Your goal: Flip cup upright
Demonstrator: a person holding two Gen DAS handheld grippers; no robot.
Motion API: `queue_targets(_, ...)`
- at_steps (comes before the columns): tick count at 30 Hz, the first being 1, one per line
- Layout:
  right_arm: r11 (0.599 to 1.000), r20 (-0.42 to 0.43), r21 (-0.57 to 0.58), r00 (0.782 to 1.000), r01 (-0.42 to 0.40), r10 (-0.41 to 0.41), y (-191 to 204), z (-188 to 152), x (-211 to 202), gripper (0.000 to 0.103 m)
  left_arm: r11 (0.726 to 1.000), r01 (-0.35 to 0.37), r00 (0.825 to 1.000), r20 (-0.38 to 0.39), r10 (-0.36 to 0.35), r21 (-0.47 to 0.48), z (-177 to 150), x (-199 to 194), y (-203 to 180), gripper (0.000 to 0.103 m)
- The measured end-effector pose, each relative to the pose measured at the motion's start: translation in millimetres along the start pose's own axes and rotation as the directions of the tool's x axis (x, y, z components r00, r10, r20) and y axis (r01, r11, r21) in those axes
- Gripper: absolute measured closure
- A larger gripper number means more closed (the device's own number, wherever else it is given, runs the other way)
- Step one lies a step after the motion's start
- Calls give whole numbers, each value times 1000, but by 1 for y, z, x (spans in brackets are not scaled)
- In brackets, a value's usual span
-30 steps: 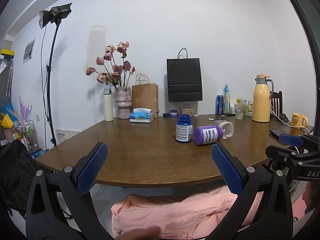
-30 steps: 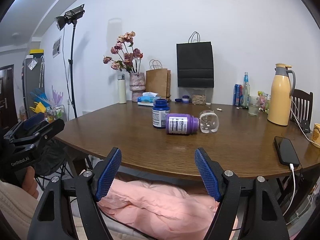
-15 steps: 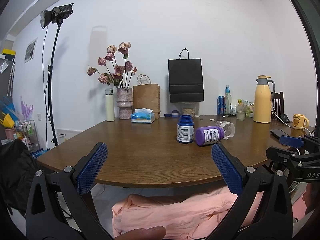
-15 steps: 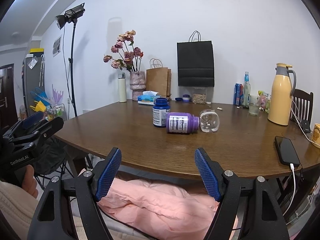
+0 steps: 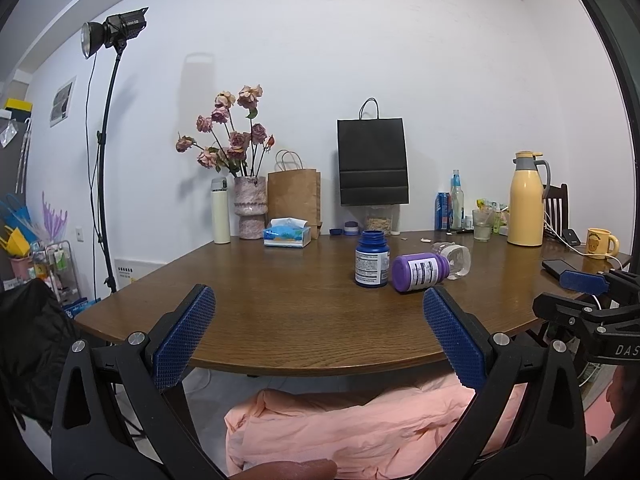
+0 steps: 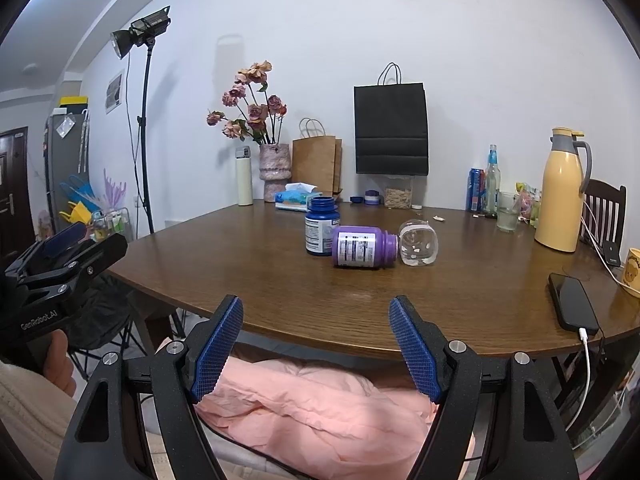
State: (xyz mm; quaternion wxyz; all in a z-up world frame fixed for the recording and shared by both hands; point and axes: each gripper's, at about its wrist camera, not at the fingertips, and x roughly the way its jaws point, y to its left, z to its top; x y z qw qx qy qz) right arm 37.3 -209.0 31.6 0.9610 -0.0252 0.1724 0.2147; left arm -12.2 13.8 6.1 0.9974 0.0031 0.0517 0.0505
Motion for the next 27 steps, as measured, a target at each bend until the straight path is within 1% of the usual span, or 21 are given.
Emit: queue_targets(27,1000,-6,0,1000,0,0,0,-1,1,23,1000,-5,1000,5,5,3,2,0,2,0)
